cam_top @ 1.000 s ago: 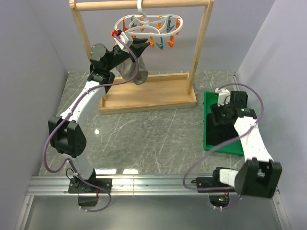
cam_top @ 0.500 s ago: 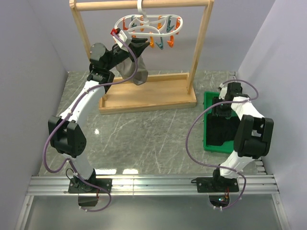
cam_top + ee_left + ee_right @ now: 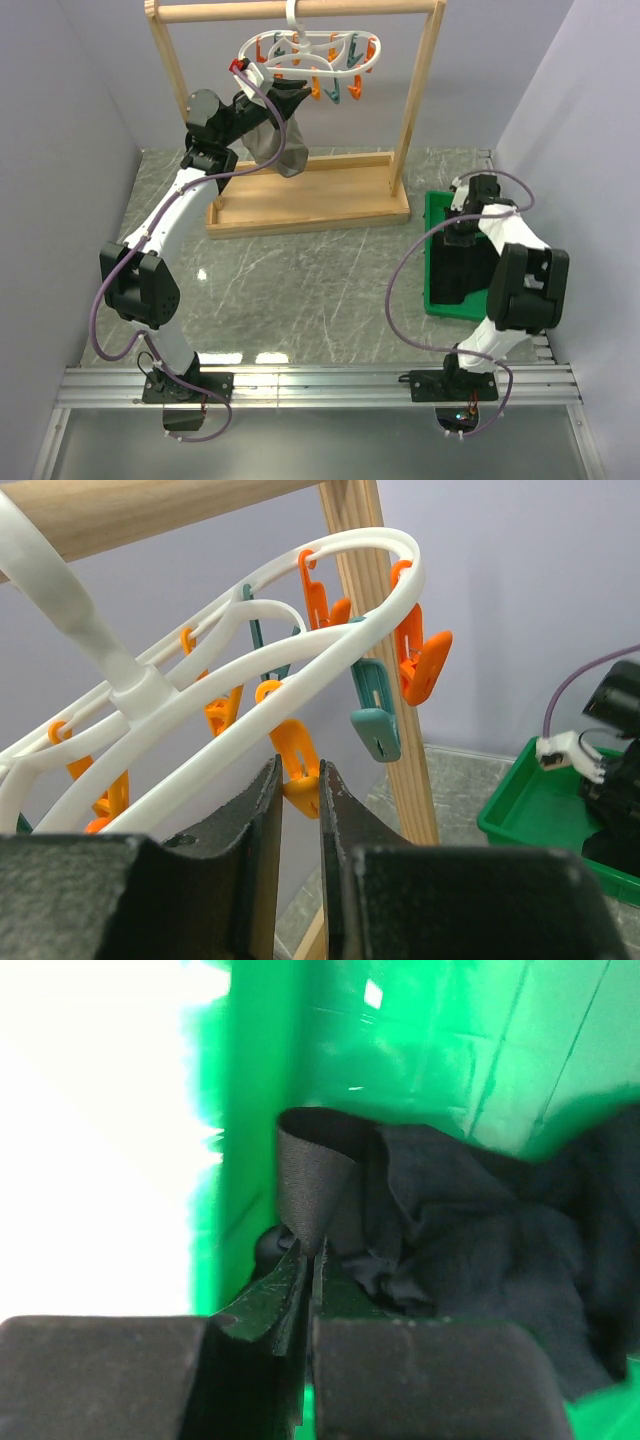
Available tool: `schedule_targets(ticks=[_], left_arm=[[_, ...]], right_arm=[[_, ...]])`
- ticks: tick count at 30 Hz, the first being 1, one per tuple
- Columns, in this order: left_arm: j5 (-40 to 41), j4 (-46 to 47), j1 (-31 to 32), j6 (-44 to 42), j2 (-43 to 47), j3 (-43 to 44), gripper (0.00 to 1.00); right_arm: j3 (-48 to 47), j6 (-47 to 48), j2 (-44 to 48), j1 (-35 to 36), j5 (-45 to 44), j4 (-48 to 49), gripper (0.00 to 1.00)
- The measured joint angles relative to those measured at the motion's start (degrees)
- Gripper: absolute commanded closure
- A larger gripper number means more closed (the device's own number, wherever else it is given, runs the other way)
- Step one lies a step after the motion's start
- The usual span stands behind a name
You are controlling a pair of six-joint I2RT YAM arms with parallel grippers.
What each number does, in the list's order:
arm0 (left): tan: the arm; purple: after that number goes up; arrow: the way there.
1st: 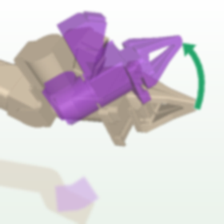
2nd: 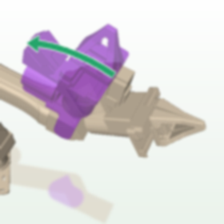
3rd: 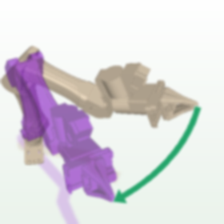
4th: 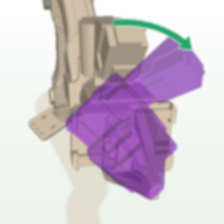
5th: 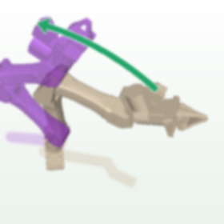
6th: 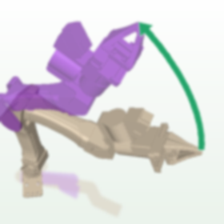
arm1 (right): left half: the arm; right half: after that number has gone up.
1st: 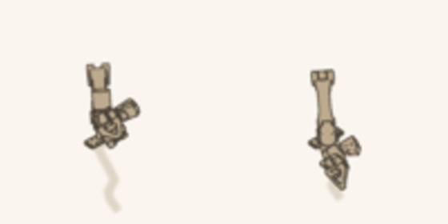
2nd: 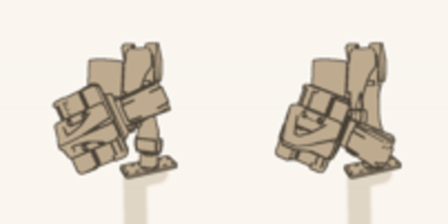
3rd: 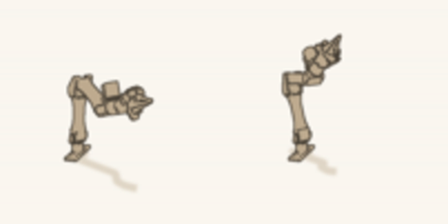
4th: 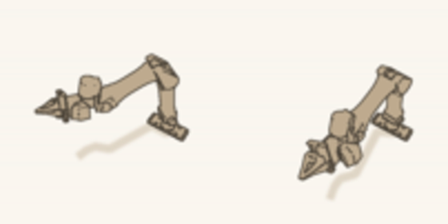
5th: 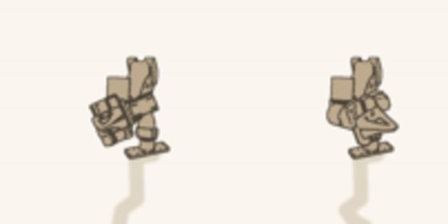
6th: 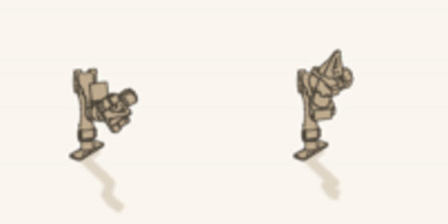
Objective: Clip the underwear to the hanger
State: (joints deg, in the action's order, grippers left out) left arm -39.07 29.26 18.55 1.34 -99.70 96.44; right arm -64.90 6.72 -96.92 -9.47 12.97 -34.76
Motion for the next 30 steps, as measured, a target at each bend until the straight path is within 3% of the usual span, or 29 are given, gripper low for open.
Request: schedule_targets(ticks=[6, 12, 16, 23, 24, 26, 27, 28, 30], left_arm=[[-0.13, -0.22, -0.24, 0.04, 0.00, 0.00, 1.00], [-0.15, -0.61, -0.52, 0.87, 0.00, 0.00, 1.00], [-0.15, -1.16, -0.70, 1.33, 0.00, 0.00, 1.00], [-0.11, -1.33, -0.74, 1.49, 0.00, 0.00, 1.00], [-0.11, -1.33, -0.74, 1.51, 0.00, 0.00, 1.00], [-0.11, -1.40, -0.74, 1.57, 0.00, 0.00, 1.00], [-0.11, -1.46, -0.74, 1.68, 0.00, 0.00, 1.00], [-0.11, -1.53, -0.74, 1.84, 0.00, 0.00, 1.00], [-0.13, -1.73, -0.79, 2.32, 0.00, 0.00, 1.00]], right_arm=[[-5.99, 1.66, 14.10, 1.22, 7.61, -3.82, 1.00], [-11.26, 0.04, 25.20, 16.65, 12.74, -0.55, 1.00], [-9.27, -2.75, 24.85, 25.79, 14.84, 2.34, 1.00], [-4.42, -4.98, 14.82, 38.75, 12.59, 9.01, 1.00], [-4.39, -5.27, 13.07, 40.65, 12.46, 9.94, 0.90], [-4.70, -6.10, 8.92, 44.61, 12.57, 12.11, 0.83], [-5.11, -6.36, 7.13, 45.94, 12.72, 12.66, 0.67], [-5.64, -7.13, 5.38, 46.95, 12.90, 13.03, 0.60], [-6.91, -7.54, 3.30, 47.87, 12.98, 13.77, 0.53]])
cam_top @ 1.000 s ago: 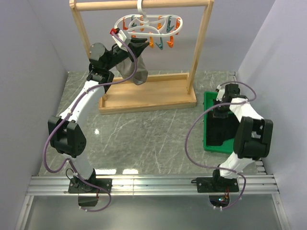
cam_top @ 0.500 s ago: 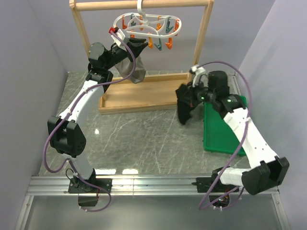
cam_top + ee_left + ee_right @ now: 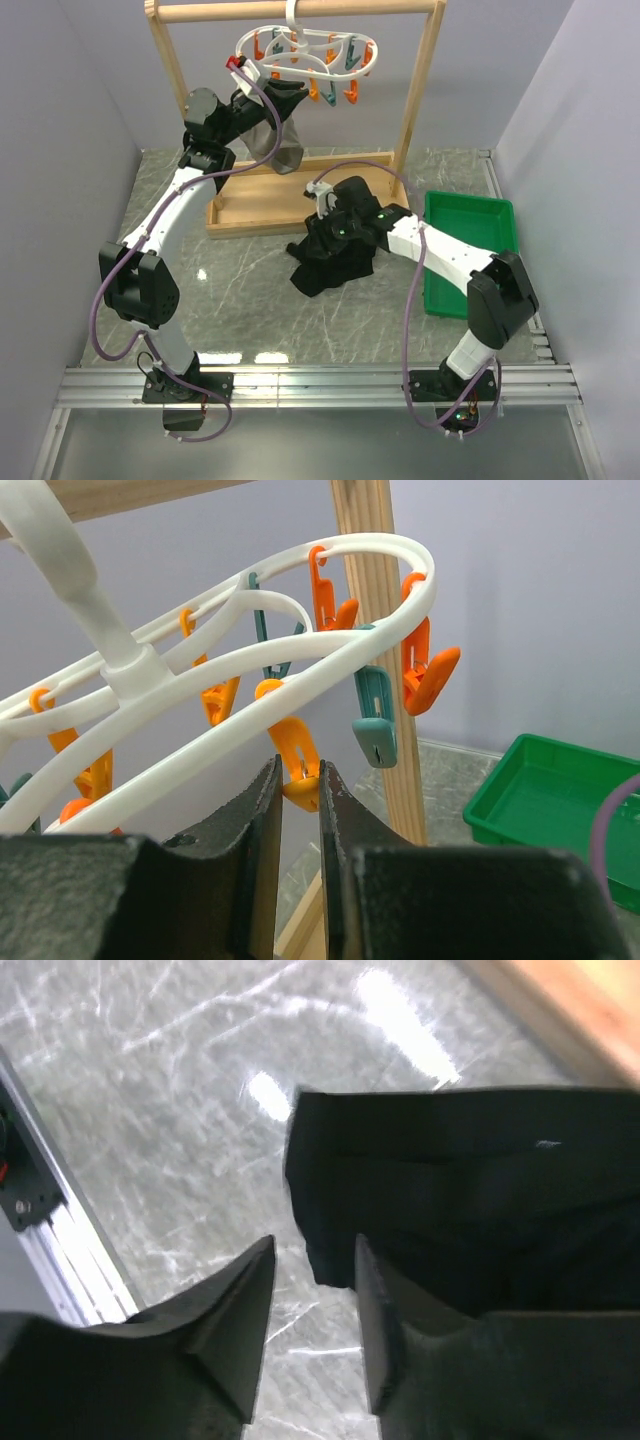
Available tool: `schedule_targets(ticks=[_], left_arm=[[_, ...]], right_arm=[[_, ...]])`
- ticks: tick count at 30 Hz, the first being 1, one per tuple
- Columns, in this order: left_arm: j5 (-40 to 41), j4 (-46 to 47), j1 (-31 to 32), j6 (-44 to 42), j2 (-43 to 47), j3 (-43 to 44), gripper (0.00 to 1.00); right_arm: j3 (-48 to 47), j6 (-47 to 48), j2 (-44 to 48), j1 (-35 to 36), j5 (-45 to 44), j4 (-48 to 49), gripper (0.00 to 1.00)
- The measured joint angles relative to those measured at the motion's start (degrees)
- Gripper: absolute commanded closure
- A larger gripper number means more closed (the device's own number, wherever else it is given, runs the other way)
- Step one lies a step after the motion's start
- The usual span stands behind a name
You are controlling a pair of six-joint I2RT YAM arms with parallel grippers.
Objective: Clip the underwear to the hanger
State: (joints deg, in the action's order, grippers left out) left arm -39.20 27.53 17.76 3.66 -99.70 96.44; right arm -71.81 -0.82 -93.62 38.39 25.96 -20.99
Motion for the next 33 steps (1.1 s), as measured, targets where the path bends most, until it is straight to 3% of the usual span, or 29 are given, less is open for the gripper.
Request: schedule_targets(ticks=[6, 10, 17, 19, 23, 27, 33], left_arm=[[-0.07, -0.68, -0.24, 1.03, 0.00, 0.02, 1.00], [-0.15, -0.94, -0.39, 2.58, 0.22, 0.02, 1.00], [-0.04, -2.10, -0.46, 6.47, 0.55, 0.35, 1.00], [0.09, -2.34, -0.48, 7.10, 0.57, 0.44, 1.00], [1.05, -3.76, -0.85, 8.09, 0.72, 0.44, 1.00], [1.11, -4.66, -1.01, 9.25, 0.98, 0.48, 1.00], [1.09, -5.70, -1.01, 10.97, 1.09, 1.29, 1.00]], right_arm=[[-1.33, 3.32, 5.38, -2.64, -3.04, 4.74, 0.52], [-3.82, 8.39, 11.50, -6.08, -7.08, 14.82, 0.52], [-36.35, 14.05, -3.48, -6.08, -13.46, 20.74, 0.53], [-40.48, 14.84, -6.56, -6.01, -14.67, 20.63, 0.53], [-41.00, 16.63, -8.81, -5.73, -16.72, 19.23, 0.53], [-35.23, 19.19, -7.45, -5.42, -18.78, 20.87, 0.52], [-29.33, 21.09, -5.29, -5.14, -20.04, 22.38, 0.44]])
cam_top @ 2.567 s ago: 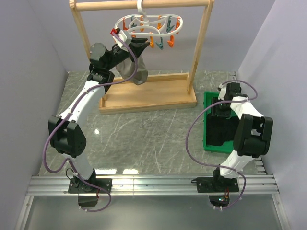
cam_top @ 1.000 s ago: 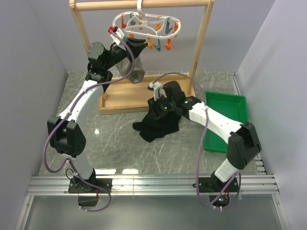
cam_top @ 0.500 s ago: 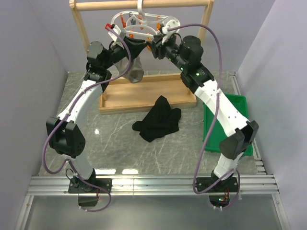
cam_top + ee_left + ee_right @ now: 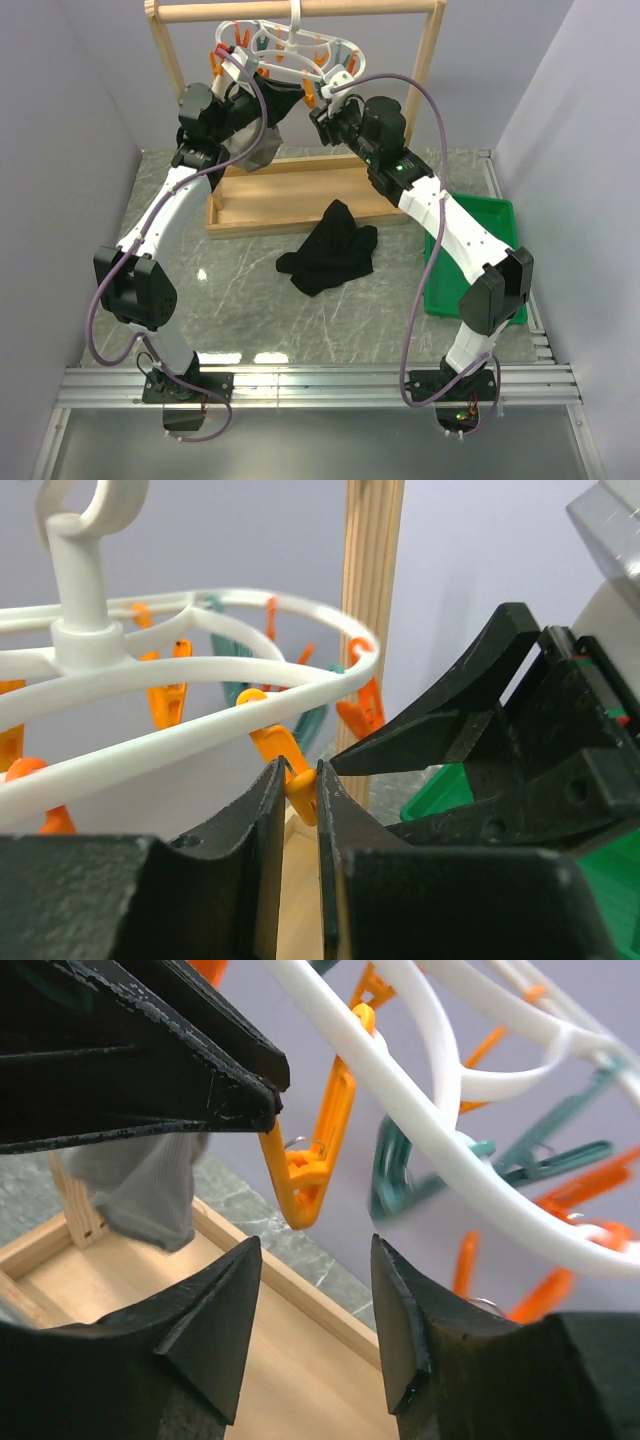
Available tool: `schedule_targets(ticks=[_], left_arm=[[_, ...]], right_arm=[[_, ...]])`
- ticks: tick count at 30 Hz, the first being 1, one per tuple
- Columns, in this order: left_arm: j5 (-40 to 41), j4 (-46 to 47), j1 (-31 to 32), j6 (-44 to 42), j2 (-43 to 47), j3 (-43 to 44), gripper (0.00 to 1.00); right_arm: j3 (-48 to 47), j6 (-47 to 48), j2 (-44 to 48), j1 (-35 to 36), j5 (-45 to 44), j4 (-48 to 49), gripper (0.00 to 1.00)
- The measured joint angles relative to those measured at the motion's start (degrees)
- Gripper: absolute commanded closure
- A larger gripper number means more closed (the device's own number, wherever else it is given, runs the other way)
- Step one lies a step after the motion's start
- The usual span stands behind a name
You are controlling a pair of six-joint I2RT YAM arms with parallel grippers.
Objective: Clip the underwear to the hanger
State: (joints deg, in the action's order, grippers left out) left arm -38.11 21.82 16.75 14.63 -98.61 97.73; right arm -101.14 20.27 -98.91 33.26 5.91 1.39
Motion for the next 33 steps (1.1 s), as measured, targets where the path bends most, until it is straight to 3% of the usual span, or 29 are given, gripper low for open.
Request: schedule_targets(ticks=[5, 18, 21, 22, 25, 29, 30, 33], left_arm=[[0.04, -0.61, 0.00, 2.01, 0.02, 0.72, 1.00], [1.99, -5.40, 0.59, 8.85, 0.02, 4.09, 1.00], [2.56, -5.95, 0.79, 10.34, 0.00, 4.31, 1.00], [2.84, -6.19, 0.87, 10.75, 0.02, 4.31, 1.00], [3.67, -6.93, 1.14, 11.80, 0.02, 4.33, 0.99], [4.31, -7.30, 1.11, 12.96, 0.02, 4.31, 0.77], [4.59, -7.34, 1.11, 13.27, 0.02, 4.31, 0.64], [5.42, -6.80, 1.11, 14.53, 0.02, 4.28, 0.51]], right_arm=[[-0.02, 0.68, 0.00, 0.52, -1.84, 1.31, 0.41], [-3.02, 1.79, -3.32, 1.27, -4.55, 4.02, 0.42], [-3.48, 1.81, -4.00, 1.27, -4.87, 4.35, 0.55], [-3.72, 1.86, -4.26, 1.29, -4.98, 4.55, 0.67], [-3.85, 1.64, -4.83, 1.46, -5.40, 4.57, 0.83], [-3.85, 0.44, -5.05, 1.49, -5.46, 4.63, 0.99], [-3.85, 0.00, -5.05, 1.44, -5.35, 4.63, 1.00], [-3.87, -2.10, -5.05, 1.09, -4.50, 4.55, 1.00]])
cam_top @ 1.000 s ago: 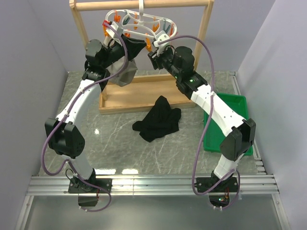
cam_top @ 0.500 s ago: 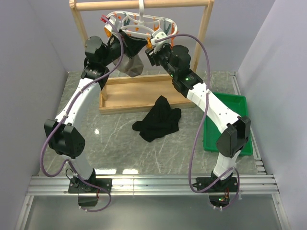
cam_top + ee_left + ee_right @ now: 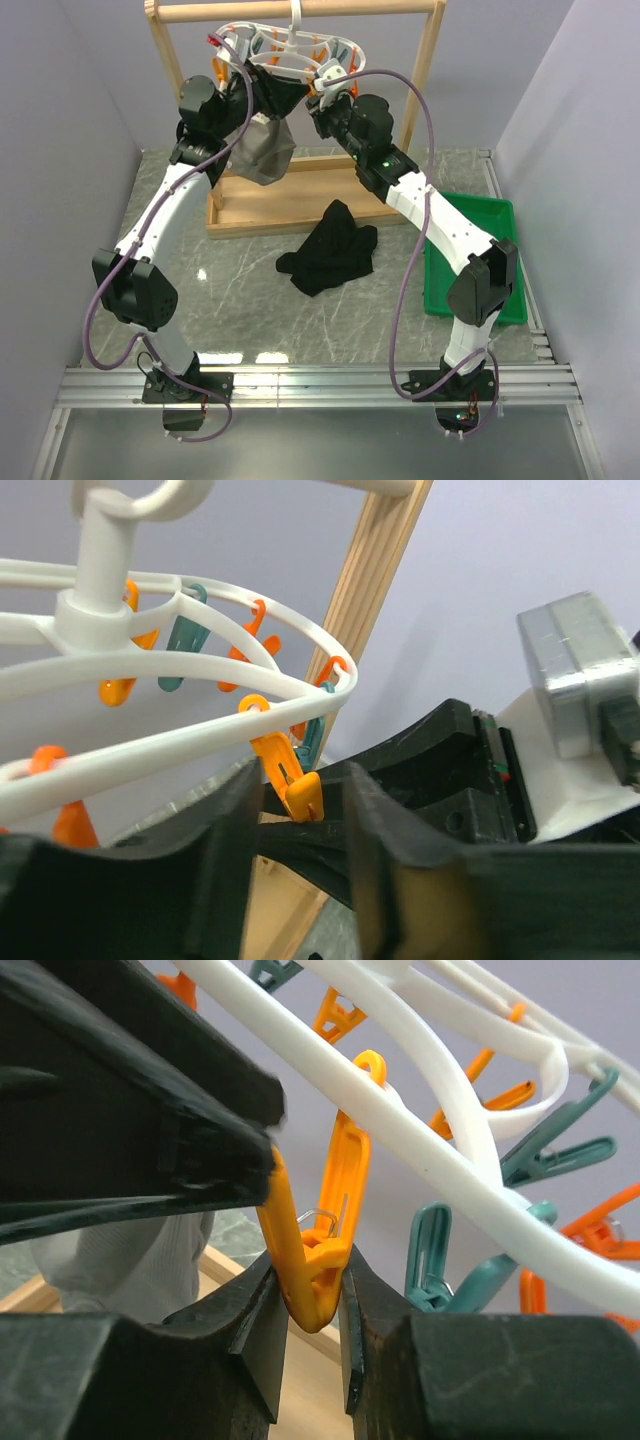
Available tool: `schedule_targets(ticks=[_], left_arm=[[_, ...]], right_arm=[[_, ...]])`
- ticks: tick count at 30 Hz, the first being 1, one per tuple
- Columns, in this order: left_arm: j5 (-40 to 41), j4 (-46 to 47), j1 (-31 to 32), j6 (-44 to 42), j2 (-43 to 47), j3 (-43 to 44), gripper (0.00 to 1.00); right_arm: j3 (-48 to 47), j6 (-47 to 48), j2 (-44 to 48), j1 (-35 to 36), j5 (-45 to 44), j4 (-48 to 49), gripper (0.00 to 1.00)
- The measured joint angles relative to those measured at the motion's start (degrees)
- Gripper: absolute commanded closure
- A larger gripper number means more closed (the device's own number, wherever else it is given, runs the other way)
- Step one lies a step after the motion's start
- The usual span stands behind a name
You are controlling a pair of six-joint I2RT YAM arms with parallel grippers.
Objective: Clip the underwear to the hanger
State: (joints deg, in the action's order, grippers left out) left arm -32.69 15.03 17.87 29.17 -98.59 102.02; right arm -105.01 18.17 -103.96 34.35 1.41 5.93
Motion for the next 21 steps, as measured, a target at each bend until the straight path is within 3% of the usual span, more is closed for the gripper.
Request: schedule_targets(ticks=[5, 12, 21], left_arm=[[1.22, 1.77, -0.26, 2.10, 0.98, -0.59, 0.41], [0.98, 4.44, -0.79, 4.92, 1.70, -0.59, 0.46], [-1.49, 5.33, -0.81, 8.90, 1.09, -0.42, 0.45]], right_arm=[[-0.09, -4.81, 0.00, -1.44, 2.78, -0.44, 1.00], [-1.05, -12.39, 0.00, -3.48, 7.80, -1.51, 1.00], [-1.77, -21.77, -0.09, -5.55, 15.04, -2.08, 1.00]])
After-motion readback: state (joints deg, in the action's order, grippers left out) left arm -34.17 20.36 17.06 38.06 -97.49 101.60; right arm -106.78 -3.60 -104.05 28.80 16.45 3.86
